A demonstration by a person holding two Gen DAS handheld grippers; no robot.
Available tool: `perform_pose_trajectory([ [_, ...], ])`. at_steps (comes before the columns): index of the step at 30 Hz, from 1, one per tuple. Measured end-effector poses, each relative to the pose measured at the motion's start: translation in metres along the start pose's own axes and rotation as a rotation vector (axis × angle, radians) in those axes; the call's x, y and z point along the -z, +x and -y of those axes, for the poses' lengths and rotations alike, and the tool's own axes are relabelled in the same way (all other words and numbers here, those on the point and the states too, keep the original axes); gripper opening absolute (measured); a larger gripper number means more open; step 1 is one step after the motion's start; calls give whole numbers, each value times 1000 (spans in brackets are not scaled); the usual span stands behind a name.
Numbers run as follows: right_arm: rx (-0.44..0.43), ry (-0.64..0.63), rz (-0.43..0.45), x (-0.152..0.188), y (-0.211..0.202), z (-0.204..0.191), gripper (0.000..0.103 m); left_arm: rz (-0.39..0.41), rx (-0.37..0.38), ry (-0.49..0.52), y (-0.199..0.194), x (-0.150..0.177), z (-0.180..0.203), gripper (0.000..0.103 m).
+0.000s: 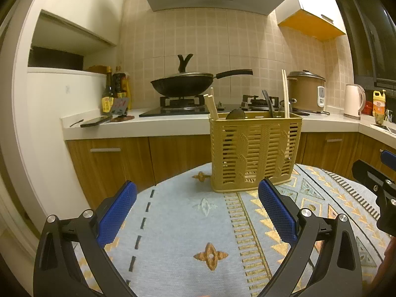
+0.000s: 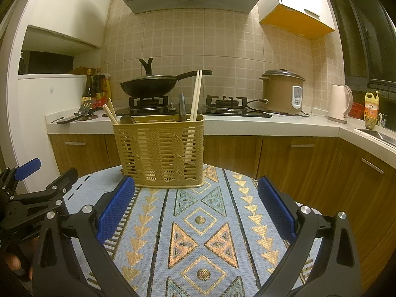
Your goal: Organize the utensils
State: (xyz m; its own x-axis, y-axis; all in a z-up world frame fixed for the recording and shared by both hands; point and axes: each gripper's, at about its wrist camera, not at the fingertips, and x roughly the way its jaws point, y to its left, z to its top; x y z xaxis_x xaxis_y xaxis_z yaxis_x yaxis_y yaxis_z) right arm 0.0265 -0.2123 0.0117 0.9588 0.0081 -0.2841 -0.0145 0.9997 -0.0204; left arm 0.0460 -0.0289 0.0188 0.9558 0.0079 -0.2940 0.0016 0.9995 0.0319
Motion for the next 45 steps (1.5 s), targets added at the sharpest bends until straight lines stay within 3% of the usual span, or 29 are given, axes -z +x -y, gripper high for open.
perform_pose_trajectory([
  [29,7,-10,-19,2,6,-8,95,2,2,-36,-1,-2,-8,95],
  [38,8,-12,-17,3,6,-9,95,42,-9,-12,-6,-1,-4,96],
  [45,8,-10,-17,3,6,-9,95,20,4,-23,-4,-3,-6,96],
])
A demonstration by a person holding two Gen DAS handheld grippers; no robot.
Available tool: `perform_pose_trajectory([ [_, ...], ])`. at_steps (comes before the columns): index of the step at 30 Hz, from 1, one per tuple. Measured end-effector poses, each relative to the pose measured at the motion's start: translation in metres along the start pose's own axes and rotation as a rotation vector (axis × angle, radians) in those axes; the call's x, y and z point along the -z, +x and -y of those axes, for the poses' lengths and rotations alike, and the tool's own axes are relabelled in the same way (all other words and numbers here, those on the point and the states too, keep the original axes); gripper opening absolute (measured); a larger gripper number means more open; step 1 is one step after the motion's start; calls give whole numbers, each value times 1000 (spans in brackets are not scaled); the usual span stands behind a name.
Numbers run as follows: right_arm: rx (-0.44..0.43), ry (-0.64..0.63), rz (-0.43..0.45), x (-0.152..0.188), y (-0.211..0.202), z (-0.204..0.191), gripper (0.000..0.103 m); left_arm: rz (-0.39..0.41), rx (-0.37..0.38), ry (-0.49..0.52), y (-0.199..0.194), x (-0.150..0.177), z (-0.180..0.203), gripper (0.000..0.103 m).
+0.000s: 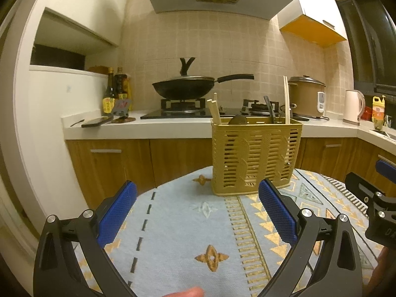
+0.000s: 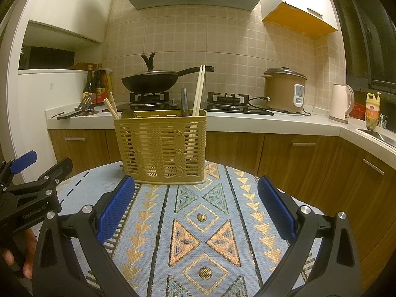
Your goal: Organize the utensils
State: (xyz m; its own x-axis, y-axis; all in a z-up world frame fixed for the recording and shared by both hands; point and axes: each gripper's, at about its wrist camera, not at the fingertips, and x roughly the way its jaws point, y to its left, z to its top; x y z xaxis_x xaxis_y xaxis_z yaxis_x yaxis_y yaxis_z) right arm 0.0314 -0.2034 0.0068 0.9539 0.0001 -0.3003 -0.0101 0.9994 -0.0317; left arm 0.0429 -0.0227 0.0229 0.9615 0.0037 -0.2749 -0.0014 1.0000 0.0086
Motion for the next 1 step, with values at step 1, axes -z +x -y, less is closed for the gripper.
perform_pose_trajectory([
  [1,1,-1,0,0,0,0,95,1,0,-3,0,0,0,96],
])
